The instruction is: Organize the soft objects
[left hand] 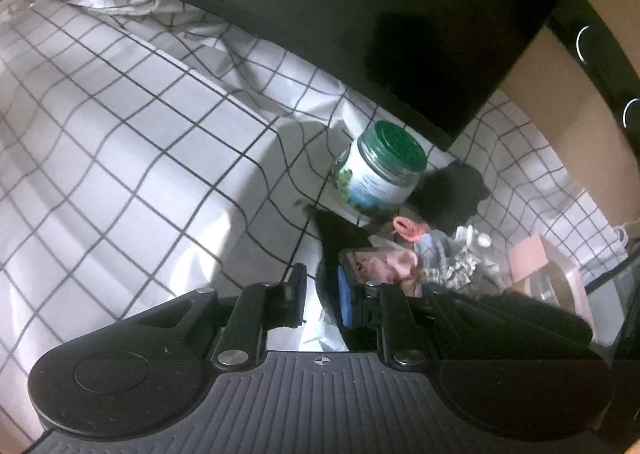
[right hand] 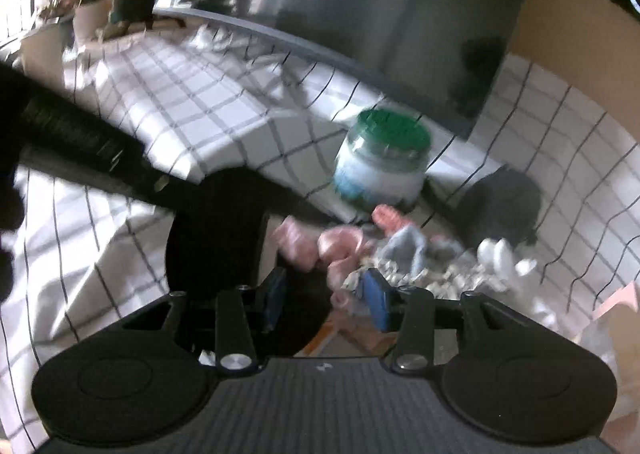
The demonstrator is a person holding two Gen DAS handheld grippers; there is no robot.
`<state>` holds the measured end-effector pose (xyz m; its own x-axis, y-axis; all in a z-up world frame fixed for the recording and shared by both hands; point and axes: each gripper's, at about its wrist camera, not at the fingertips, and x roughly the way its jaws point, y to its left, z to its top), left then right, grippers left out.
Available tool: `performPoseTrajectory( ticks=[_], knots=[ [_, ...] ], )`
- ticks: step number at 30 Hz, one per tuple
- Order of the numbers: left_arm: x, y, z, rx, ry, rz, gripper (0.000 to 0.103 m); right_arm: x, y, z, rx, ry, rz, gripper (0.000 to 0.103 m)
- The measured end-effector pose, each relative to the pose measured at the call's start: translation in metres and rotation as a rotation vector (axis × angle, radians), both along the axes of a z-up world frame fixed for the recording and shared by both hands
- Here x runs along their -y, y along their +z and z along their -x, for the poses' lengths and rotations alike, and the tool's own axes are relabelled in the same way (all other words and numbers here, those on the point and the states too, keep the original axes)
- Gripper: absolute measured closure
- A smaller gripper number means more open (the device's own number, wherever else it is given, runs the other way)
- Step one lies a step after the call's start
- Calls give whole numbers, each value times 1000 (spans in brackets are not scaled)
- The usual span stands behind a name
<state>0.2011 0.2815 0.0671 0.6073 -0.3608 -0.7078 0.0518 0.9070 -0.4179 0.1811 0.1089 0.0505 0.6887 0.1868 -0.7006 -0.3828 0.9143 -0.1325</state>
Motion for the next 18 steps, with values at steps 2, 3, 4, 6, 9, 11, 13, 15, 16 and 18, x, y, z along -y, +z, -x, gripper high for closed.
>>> performPoseTrajectory(
  ticks=[2,3,4,6,9,11,13,15,16,18],
  knots=[
    [2,-5,-4,-9,-9,0,83,-2,-7,5,7,0,11,60],
    [4,-9,-7,-17,-12,-8,82,-3,-8,7,19,-2,12,60],
    [6,-13,-10,-26,-18,-16,81,-4,-8,9,23,-2,14,60],
    [11,-19,-15,-39,-38,-19,80,-5,-8,10,26,3,14,60],
    [15,-25,-21,-52,-65,10,81,-5,-9,12,28,2,13,60],
    [10,-28,-23,-71,-68,57,82,-4,-9,11,28,-4,16,60],
    [0,-31,-22,-101,-51,129,83,-2,-7,11,24,-11,14,60],
    [-7,-30,-16,-96,-31,131,83,2,0,15,27,-3,-18,60],
    [-10,-29,-13,-82,-21,111,83,3,3,18,28,9,-32,60],
    [-19,-26,-6,-59,-4,71,83,3,8,23,30,39,-48,60]
  ],
)
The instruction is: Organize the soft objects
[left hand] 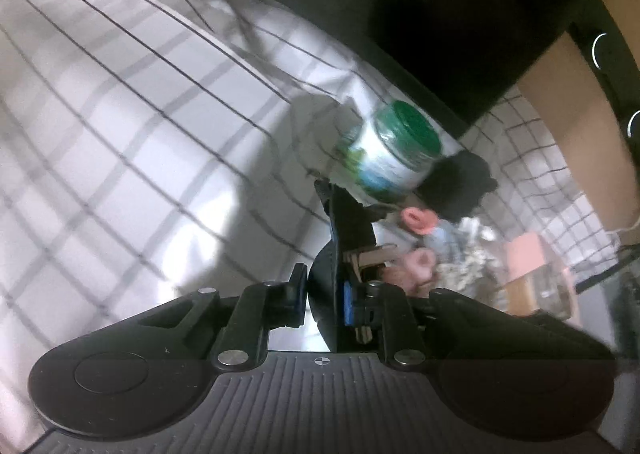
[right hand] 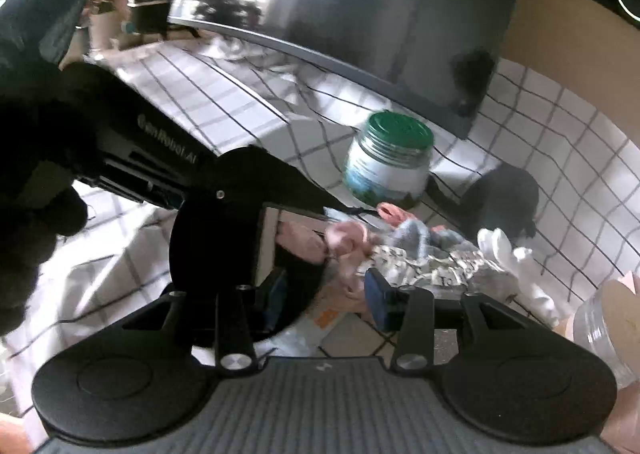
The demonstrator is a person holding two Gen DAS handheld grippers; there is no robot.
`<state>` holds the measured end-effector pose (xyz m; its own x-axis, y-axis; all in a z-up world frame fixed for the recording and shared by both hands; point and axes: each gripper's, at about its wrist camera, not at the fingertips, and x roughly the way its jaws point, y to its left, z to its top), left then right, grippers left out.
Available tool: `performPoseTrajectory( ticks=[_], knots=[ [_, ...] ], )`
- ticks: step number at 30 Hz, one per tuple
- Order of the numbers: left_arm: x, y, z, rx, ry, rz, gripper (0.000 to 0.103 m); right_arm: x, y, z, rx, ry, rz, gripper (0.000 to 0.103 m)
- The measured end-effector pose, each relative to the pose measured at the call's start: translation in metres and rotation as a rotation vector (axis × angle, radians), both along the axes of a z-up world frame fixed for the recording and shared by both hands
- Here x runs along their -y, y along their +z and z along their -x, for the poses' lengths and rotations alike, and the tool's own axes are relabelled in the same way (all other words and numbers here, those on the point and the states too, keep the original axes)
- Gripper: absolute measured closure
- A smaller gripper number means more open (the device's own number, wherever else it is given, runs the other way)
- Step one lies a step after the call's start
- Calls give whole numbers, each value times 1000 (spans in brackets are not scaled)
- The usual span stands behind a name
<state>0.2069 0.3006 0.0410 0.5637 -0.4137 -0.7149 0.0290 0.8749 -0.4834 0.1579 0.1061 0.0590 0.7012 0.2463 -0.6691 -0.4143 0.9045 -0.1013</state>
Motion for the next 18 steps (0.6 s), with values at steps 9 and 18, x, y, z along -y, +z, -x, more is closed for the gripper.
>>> performPoseTrajectory(
  ticks=[9,18],
  knots=[
    [-38,0,23,2,38,-7,83,-30,6,-5,-33,110,-41,49],
    [-62,-18,36,-29,62,65,83,-57,-8,-18,-49,224,-35,34]
  ],
)
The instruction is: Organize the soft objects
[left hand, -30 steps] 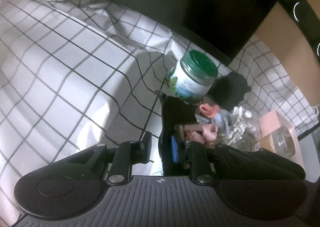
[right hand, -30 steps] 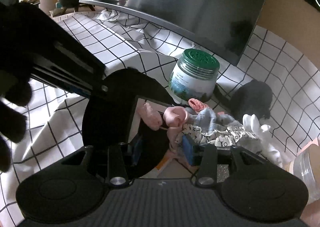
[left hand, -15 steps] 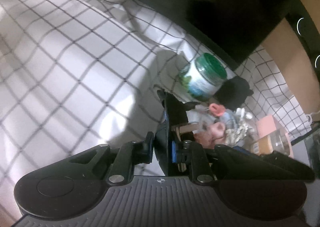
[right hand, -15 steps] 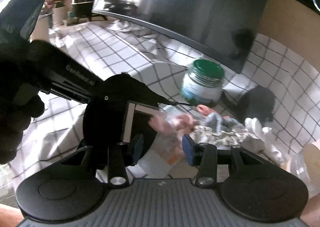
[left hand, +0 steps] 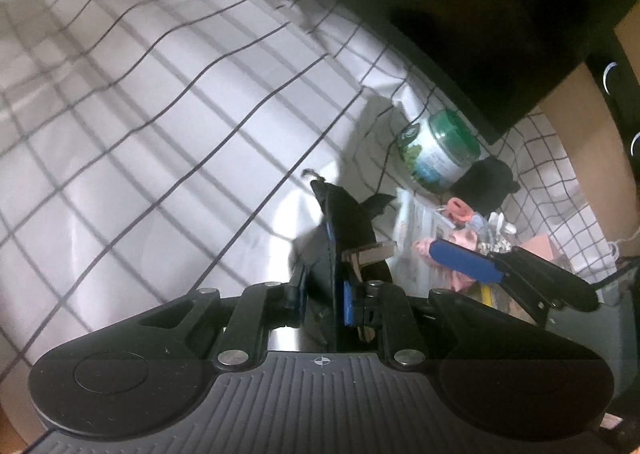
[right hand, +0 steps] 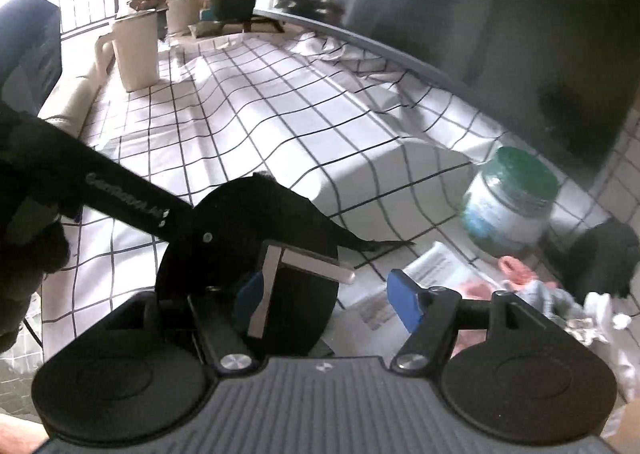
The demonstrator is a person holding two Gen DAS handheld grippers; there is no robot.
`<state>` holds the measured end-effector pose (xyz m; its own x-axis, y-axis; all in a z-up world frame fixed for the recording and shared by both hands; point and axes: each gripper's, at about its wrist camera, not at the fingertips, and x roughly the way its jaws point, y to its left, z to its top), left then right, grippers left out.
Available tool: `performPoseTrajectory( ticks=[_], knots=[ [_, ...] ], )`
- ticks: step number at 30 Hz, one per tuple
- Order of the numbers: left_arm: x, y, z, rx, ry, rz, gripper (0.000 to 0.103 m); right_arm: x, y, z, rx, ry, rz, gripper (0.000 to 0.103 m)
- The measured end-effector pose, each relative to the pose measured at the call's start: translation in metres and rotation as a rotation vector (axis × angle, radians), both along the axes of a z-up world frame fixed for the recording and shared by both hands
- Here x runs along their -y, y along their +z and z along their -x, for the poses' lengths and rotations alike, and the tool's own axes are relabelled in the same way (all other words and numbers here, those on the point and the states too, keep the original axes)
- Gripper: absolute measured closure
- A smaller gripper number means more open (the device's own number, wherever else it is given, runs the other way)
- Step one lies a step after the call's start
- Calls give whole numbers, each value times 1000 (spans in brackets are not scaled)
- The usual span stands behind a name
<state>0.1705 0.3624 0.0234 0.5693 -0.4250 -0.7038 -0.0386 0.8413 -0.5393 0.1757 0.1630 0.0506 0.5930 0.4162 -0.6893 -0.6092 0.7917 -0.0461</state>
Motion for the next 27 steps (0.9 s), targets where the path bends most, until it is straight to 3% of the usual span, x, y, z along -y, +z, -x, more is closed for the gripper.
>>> performPoseTrajectory(
  ticks=[4,17,22,27],
  knots=[
    [-14,-8,4,-2,40,64,83,-9,-5,1,8,17,-3,33],
    [-20,-8,6,-4,67,75,83,-29,-4,5,50,122,32,33],
    [-24,-12,6,-11,71,107,83,-26,-9,-2,31,150,16,33],
    [-30,-16,7,-15,67,142,83,-14,-13,-18,-48,141,-56,34]
  ],
)
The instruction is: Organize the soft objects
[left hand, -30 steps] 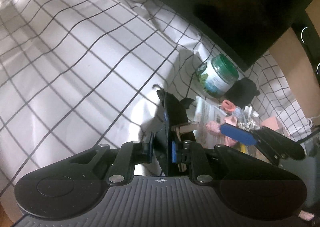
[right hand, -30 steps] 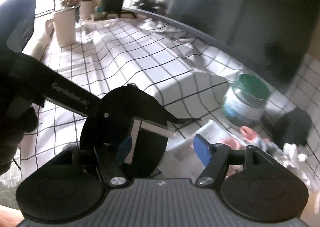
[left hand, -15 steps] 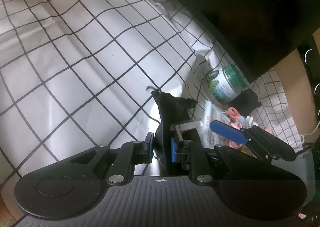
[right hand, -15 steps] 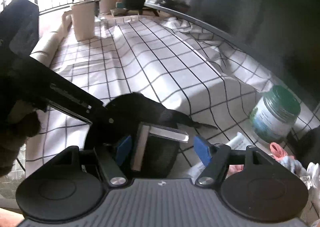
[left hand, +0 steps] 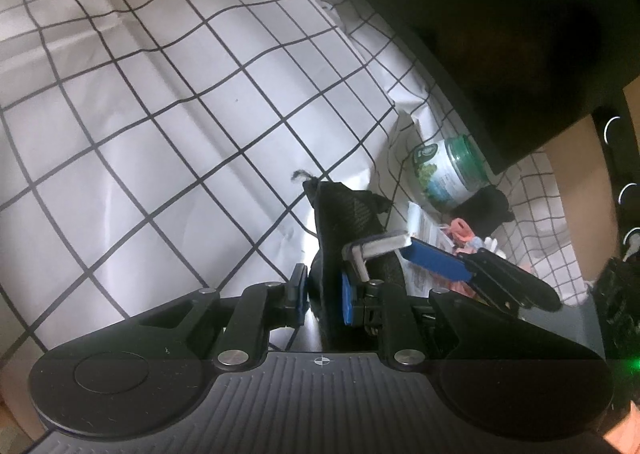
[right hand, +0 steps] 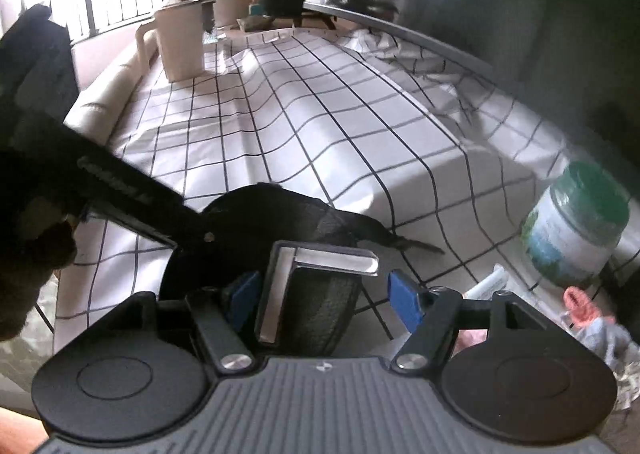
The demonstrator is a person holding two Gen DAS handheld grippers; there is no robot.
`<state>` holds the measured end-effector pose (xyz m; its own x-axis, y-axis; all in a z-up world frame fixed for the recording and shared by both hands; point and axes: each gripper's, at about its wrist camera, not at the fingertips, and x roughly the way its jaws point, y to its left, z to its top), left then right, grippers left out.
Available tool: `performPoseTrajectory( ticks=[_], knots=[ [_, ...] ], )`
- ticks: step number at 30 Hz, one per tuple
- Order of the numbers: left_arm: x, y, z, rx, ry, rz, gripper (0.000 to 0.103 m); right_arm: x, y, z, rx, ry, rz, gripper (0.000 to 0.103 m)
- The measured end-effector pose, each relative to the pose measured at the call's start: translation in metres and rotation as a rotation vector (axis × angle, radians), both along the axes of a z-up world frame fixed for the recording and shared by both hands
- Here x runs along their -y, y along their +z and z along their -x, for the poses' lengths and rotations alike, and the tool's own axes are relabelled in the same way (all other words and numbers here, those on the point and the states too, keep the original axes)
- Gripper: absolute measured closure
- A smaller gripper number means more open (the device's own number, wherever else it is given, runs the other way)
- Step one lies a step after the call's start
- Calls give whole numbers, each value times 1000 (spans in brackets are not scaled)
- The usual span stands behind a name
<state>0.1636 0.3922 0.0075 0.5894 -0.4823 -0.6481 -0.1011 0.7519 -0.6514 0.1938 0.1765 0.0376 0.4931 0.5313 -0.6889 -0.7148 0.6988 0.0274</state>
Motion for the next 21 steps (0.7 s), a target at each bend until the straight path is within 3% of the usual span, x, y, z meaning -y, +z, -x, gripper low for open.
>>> performPoseTrajectory(
  ticks=[2,4,8,11,12,21],
  knots=[
    [-1,-1,1,-1,-3,5,83,1,0,-4,-16,-17,-13,40],
    [-1,-1,2,-5,-2,15,83,0,2,-5,-49,2,-28,62],
    [-1,1,5,-5,-3,3,83,-2,6,2,-42,-17,-6,68],
    [1,6,7,6,-2,-25,84,4,7,8,-53,-37,3,80],
    [1,7,8,25,-8,-38,84,7,8,9,-57,-47,1,89],
    [10,15,9,41,-26,-115,84,43,9,18,-68,-154,25,91]
  ],
)
